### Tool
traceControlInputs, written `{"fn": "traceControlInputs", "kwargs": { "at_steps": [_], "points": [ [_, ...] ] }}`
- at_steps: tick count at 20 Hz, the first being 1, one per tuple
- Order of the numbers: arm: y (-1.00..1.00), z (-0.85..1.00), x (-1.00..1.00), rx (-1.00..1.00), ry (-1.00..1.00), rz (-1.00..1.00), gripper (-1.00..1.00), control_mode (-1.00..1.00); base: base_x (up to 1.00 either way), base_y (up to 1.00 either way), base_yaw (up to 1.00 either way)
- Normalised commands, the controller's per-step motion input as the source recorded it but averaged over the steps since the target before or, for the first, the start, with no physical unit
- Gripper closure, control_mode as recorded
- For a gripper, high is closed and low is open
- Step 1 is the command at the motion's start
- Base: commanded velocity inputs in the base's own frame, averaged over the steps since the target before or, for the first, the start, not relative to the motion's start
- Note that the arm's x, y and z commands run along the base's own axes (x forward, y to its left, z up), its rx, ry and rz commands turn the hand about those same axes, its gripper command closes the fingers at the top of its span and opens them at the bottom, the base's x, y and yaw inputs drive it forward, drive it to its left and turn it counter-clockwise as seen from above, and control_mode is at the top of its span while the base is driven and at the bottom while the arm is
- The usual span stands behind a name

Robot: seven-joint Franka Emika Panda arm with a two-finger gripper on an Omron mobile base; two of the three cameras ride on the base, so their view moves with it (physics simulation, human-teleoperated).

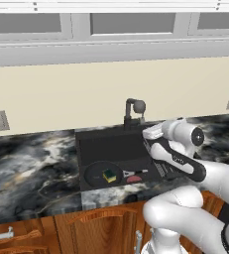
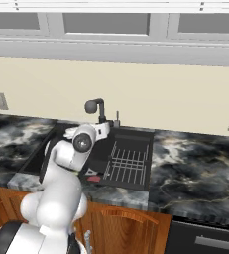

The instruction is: Pick the pan and sponge and place them into the sink. Then turn on the water.

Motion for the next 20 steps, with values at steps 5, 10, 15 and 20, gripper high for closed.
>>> {"fn": "traceControlInputs", "kwargs": {
  "at_steps": [5, 10, 15, 20],
  "points": [
    [-0.37, 0.00, -0.05, -0.02, -0.14, 0.00, -1.00, -1.00, 0.00, 0.00, 0.00],
    [-0.41, 0.00, 0.03, 0.00, -0.09, 0.01, -1.00, -1.00, 0.00, 0.00, 0.00],
    [-0.15, 0.00, 0.24, 0.00, -0.02, 0.05, -1.00, -1.00, 0.00, 0.00, 0.00],
    [-0.06, 0.00, 0.30, 0.00, -0.01, 0.05, -1.00, -1.00, 0.00, 0.00, 0.00]
  ]
}}
